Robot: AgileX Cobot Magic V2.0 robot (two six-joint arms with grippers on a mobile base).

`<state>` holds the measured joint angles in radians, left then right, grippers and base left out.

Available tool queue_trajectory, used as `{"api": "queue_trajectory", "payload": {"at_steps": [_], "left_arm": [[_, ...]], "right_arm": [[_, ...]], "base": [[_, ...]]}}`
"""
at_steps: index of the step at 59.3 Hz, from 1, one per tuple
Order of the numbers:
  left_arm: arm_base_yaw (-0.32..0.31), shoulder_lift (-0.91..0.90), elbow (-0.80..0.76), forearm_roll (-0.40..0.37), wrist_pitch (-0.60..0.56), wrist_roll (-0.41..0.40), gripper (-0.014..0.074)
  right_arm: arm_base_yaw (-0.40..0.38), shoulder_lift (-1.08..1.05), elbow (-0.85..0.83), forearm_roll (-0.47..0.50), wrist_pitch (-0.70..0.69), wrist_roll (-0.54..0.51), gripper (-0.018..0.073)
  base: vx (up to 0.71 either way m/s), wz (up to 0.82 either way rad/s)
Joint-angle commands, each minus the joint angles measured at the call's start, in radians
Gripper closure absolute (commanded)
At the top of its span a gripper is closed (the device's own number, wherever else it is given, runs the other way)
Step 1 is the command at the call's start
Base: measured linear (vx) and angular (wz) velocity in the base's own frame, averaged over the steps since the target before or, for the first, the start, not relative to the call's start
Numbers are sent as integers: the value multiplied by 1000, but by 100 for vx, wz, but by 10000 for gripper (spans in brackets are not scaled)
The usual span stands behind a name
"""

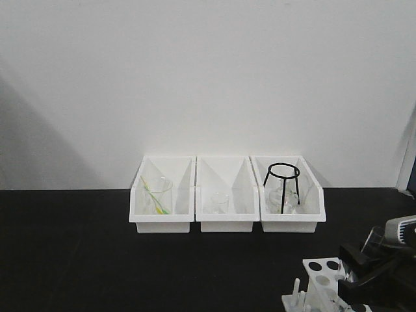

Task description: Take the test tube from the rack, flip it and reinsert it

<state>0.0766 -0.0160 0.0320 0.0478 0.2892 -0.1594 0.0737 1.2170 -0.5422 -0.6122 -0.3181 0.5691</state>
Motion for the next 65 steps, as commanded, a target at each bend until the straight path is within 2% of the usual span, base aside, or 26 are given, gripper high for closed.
{"api": "queue_trajectory", "payload": {"at_steps": [1,30,38,49,54,65], "left_arm": [[-7,-11,0,-4,-86,0,603],[-7,-11,0,-4,-86,0,603],[-7,-11,0,-4,-86,0,603],[-7,-11,0,-4,-86,0,603],[-7,-11,0,-4,-86,0,603],[-7,-11,0,-4,-86,0,603]], "right_arm": [[-3,7,-34,-7,-95,7,425],[-3,214,-34,-34,-169,-20,404],[-3,240,-34,-34,-168,-20,330],[-3,243,-34,-34,-181,-20,133],[-3,239,-34,-34,-199,-24,74],[-3,132,-34,-35,-221,-23,50]], "base": [[0,0],[0,0],[0,0],[0,0],[0,0],[0,0]]}}
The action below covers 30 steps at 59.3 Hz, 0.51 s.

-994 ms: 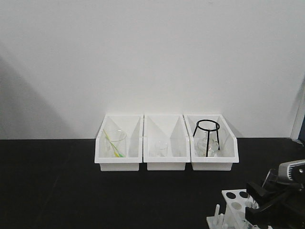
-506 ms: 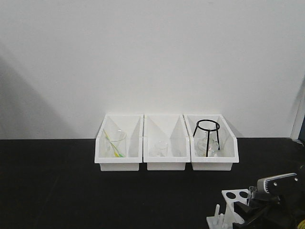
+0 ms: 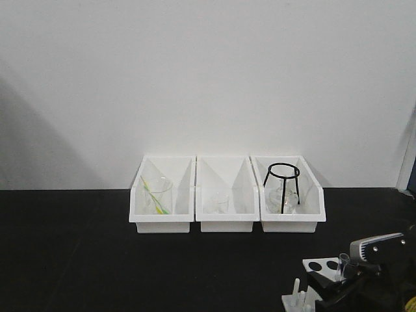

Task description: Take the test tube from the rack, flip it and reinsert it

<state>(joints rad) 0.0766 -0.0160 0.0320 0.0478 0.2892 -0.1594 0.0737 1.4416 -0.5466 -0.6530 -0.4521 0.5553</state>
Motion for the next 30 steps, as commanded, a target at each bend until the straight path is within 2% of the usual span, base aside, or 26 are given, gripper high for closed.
{"api": "queue_trajectory", "payload": {"at_steps": [1,11,19,30], "left_arm": [[-7,-11,0,-4,-86,0,603],[-7,-11,0,-4,-86,0,603],[-7,-11,0,-4,-86,0,603],[-7,-11,0,-4,-86,0,603]], "right_arm": [[-3,-106,-30,6,-83,-9,50],[-3,-295,-30,6,-37,-7,50],[-3,-466,-30,6,2,35,50],[-3,-587,-30,9,23,67,50]], "base": [[0,0],[0,0],[0,0],[0,0]]}}
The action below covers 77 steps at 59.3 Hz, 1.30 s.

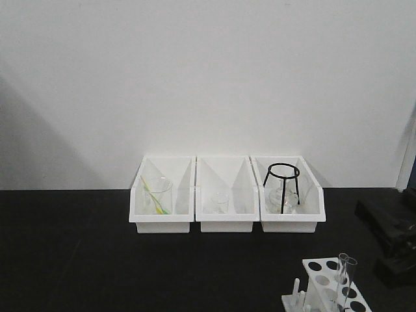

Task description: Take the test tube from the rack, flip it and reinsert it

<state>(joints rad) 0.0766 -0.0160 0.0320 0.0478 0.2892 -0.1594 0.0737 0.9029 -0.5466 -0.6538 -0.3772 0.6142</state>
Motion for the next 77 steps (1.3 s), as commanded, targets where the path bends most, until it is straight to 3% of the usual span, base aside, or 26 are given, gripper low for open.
{"api": "queue_trajectory", "payload": {"at_steps": [1,22,32,37,45,50,57,66,77], "left_arm": [[-7,-11,0,-4,-86,0,603],[-7,-11,0,-4,-86,0,603],[-7,-11,0,-4,-86,0,603],[-7,-11,0,-4,-86,0,603],[-7,-11,0,-4,-86,0,603],[-7,-11,0,-4,-86,0,603],[-7,-11,0,-4,-86,0,603],[-7,-11,0,-4,-86,0,603],[-7,-11,0,-4,-86,0,603]], "right_arm": [[-3,-59,-30,9,-52,8,51],[-5,-106,-30,10,-38,-16,54],[-5,-117,-26,29,25,-63,116],[-3,-162,-26,101,147,-155,190],[-4,-273,-26,411,359,-353,335],[-4,-359,-21,545,472,-524,454],[-4,-484,58,568,465,-709,575],[-4,-694,258,576,377,-666,572],[-3,-902,486,575,418,-535,573]], "base": [[0,0],[0,0],[0,0],[0,0],[0,0],[0,0],[0,0],[0,0],[0,0]]}}
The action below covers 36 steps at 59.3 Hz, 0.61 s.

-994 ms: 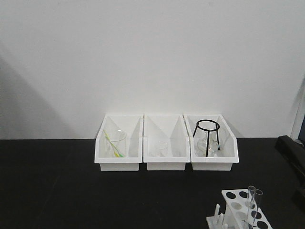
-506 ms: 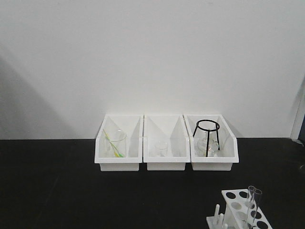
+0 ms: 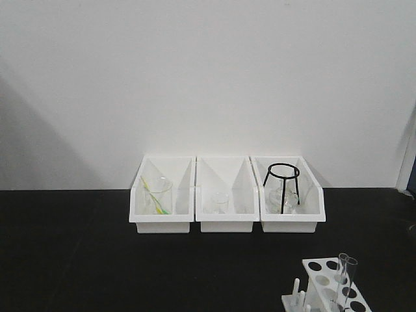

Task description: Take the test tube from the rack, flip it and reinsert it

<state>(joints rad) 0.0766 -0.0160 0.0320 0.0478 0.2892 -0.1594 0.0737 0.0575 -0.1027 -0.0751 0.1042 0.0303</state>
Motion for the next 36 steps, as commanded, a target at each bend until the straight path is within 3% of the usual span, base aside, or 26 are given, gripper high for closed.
{"api": "queue_trajectory", "payload": {"at_steps": [1,10,36], "left_arm": [[-7,-11,0,-4,-86,0,603],[-7,-11,0,-4,-86,0,603],[-7,-11,0,-4,-86,0,603]], "right_arm": [[-3,-68,53,-3,-61,54,573],[-3,-78,134,-9,-71,75,573],[-3,-78,134,-15,-32,72,571]], "base": [[0,0],[0,0],[0,0]]}}
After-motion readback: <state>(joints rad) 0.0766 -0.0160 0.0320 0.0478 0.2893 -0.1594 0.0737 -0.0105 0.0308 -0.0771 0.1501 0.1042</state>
